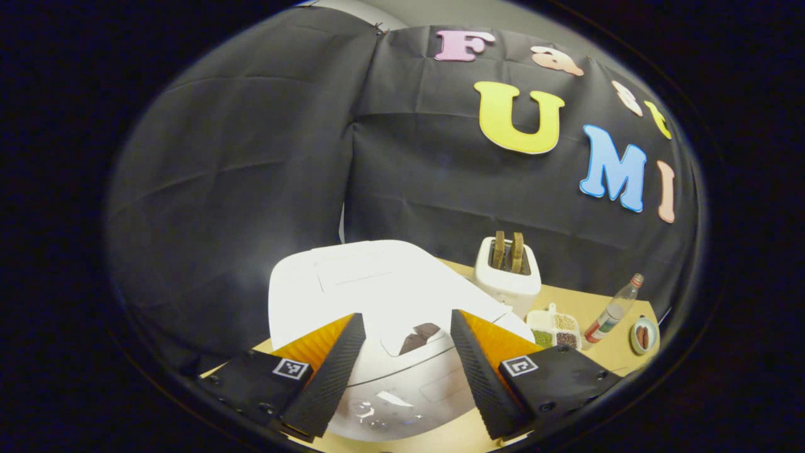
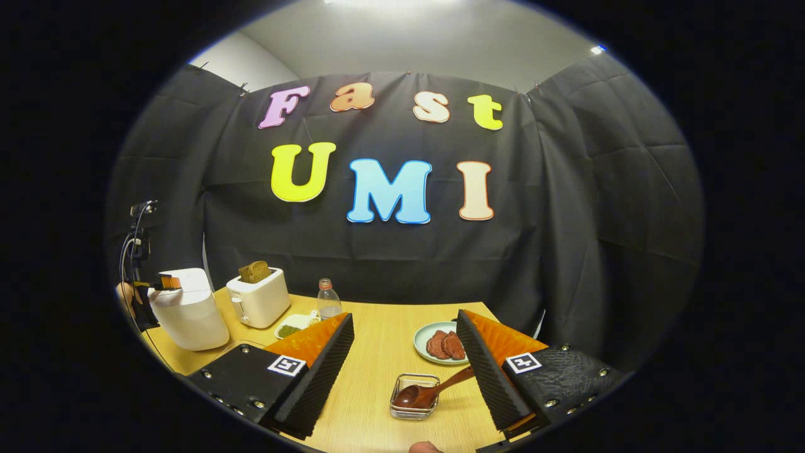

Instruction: Close the left gripper, press the button to open the rice cooker; take a wooden spoon from the chopstick holder with the right hand, scoop a spoonful of rice and pour it into the rice cooker, then put the wooden spoon back into the chopstick holder.

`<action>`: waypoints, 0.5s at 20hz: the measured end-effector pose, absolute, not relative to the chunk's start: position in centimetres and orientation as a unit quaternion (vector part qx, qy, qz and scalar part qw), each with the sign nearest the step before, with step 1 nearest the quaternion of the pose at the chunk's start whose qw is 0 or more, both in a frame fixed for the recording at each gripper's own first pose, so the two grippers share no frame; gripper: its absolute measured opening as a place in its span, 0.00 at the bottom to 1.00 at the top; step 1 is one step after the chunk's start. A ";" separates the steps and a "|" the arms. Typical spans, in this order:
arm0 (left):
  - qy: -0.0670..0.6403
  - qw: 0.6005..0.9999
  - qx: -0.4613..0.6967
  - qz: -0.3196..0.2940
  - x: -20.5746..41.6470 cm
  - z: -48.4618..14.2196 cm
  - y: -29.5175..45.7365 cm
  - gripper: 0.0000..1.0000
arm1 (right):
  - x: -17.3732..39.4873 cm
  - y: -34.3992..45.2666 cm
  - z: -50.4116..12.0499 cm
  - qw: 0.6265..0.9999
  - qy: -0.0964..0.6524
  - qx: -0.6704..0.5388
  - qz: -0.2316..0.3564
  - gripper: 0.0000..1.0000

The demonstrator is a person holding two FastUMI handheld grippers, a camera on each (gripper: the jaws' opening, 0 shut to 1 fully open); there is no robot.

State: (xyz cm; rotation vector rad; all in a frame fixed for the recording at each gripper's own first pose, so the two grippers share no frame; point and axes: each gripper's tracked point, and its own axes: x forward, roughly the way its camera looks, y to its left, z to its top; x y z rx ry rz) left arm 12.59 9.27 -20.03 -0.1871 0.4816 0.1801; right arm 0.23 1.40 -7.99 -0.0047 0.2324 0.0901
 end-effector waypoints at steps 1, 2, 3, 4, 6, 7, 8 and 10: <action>0.220 0.969 -0.082 0.081 12.5 -18.6 8.9 0.96 | 0.3 1.8 -7.5 0.993 0.110 0.001 0.049 1.00; 0.199 0.975 -0.066 0.071 12.2 -16.7 8.4 0.95 | 0.4 2.2 -7.0 0.993 0.105 0.005 0.053 1.00; 0.176 0.981 -0.050 0.058 11.8 -14.6 7.9 0.93 | 0.6 2.7 -6.6 0.993 0.099 0.008 0.058 1.00; 0.156 0.986 -0.038 0.046 11.2 -12.6 7.3 0.95 | 0.6 3.0 -6.1 0.994 0.093 0.010 0.061 1.00; 0.116 0.993 -0.026 0.026 9.4 -8.5 5.8 0.95 | 0.9 3.6 -5.3 0.995 0.079 0.016 0.064 1.00; 0.097 0.995 -0.021 0.018 8.6 -6.8 5.2 0.95 | 1.0 3.9 -4.7 0.995 0.070 0.021 0.066 1.00; 0.081 0.996 -0.017 0.009 7.9 -5.3 4.4 0.92 | 0.5 4.3 -4.3 0.996 0.060 0.027 0.068 1.00; 0.056 0.998 -0.020 -0.004 6.9 -2.4 3.0 0.92 | 0.7 4.6 -3.6 0.996 0.048 0.035 0.064 0.99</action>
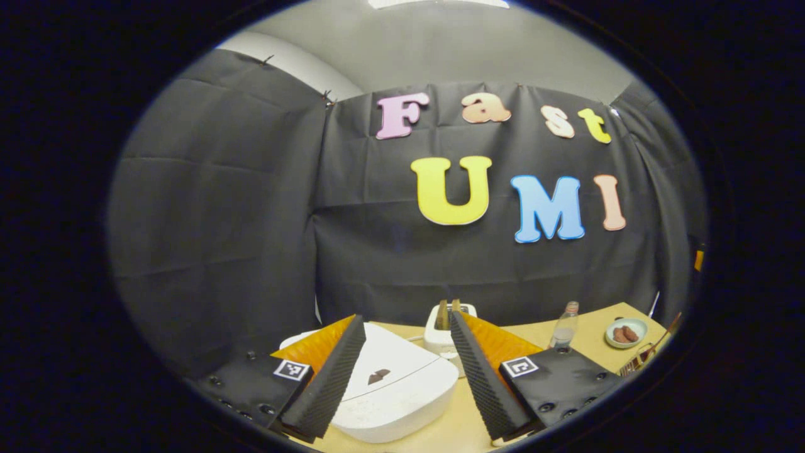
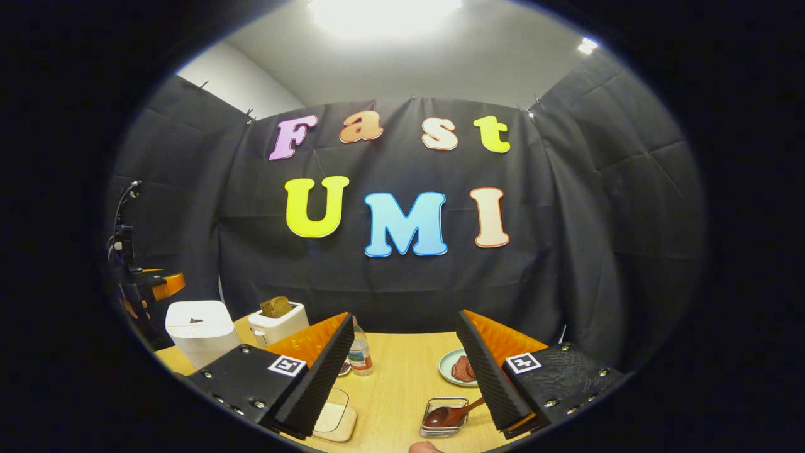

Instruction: Close the left gripper, press the button to open the rice cooker; take a wooden spoon from the chopstick holder with the right hand, scoop a spoonful of rice and pour it into the rice cooker, then put the wooden spoon back into the chopstick holder.

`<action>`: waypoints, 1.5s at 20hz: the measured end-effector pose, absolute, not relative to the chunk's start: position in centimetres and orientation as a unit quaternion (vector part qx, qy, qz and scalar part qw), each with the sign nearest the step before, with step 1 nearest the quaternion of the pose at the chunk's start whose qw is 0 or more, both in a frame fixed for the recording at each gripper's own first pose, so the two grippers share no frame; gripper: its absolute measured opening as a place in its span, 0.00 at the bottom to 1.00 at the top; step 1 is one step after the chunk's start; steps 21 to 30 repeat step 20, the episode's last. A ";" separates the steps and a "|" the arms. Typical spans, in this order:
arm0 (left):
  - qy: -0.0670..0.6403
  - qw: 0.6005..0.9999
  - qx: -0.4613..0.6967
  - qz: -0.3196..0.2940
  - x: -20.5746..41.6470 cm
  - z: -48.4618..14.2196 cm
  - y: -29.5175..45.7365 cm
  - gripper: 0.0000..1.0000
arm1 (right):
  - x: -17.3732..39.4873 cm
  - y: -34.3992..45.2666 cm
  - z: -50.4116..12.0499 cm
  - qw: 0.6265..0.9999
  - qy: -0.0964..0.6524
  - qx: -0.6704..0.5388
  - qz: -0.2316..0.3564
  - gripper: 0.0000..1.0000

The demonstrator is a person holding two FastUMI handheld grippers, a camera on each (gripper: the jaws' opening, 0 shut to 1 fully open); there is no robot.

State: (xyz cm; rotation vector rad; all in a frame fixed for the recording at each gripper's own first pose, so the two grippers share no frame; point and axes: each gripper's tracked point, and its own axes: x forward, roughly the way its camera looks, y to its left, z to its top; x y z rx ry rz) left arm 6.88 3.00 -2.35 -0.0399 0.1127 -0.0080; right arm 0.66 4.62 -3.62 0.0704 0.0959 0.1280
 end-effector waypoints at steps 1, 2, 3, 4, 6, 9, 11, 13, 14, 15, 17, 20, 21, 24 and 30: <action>0.047 0.999 -0.024 -0.009 5.9 -1.6 2.5 0.92 | 0.8 4.6 -3.5 0.996 0.044 0.037 0.060 0.99; 0.038 0.999 -0.026 -0.013 4.9 -0.9 2.1 0.95 | 0.8 4.7 -3.3 0.997 0.040 0.039 0.058 0.99; 0.026 0.999 -0.025 -0.016 4.1 -0.2 1.7 0.92 | 0.7 4.8 -3.0 0.997 0.035 0.040 0.057 0.99; 0.014 0.999 -0.020 -0.024 3.2 0.5 1.1 0.92 | 0.7 4.9 -2.7 0.997 0.027 0.039 0.056 0.99; 0.004 0.999 -0.011 -0.046 1.6 0.8 -0.9 0.95 | 0.6 5.1 -2.6 0.998 0.013 0.035 0.057 0.99; 0.003 0.998 -0.005 -0.059 0.1 0.5 -2.7 0.95 | 0.4 5.9 -2.8 0.997 0.009 0.034 0.062 0.99; 0.005 0.998 -0.009 -0.063 -0.4 0.2 -3.6 0.96 | 0.3 6.5 -2.8 0.997 0.011 0.032 0.069 0.99; 0.014 0.998 -0.016 -0.062 -0.8 -0.2 -4.1 0.92 | 0.1 6.9 -2.5 0.997 0.008 0.023 0.073 0.99; 0.015 0.998 -0.017 -0.062 -1.0 -0.2 -4.1 0.98 | 0.0 7.2 -2.3 0.997 0.002 0.021 0.076 0.99; 0.013 0.998 -0.018 -0.061 -1.0 0.0 -4.1 0.92 | 0.0 7.6 -2.0 0.997 -0.002 0.020 0.079 0.99; 0.012 0.998 -0.014 -0.057 -1.1 0.3 -3.8 0.98 | -0.3 8.2 -1.8 0.996 -0.008 0.022 0.084 0.99; 0.003 0.999 -0.012 -0.048 -1.3 1.5 -3.1 0.92 | -0.1 9.1 -1.3 0.995 -0.007 0.027 0.096 1.00; 0.003 0.999 -0.012 -0.048 -1.3 1.5 -3.1 0.92 | -0.1 9.1 -1.3 0.995 -0.007 0.027 0.096 1.00; 0.003 0.999 -0.012 -0.048 -1.3 1.5 -3.1 0.92 | -0.1 9.1 -1.3 0.995 -0.007 0.027 0.096 1.00; 0.003 0.999 -0.012 -0.048 -1.3 1.5 -3.1 0.92 | -0.1 9.1 -1.3 0.995 -0.007 0.027 0.096 1.00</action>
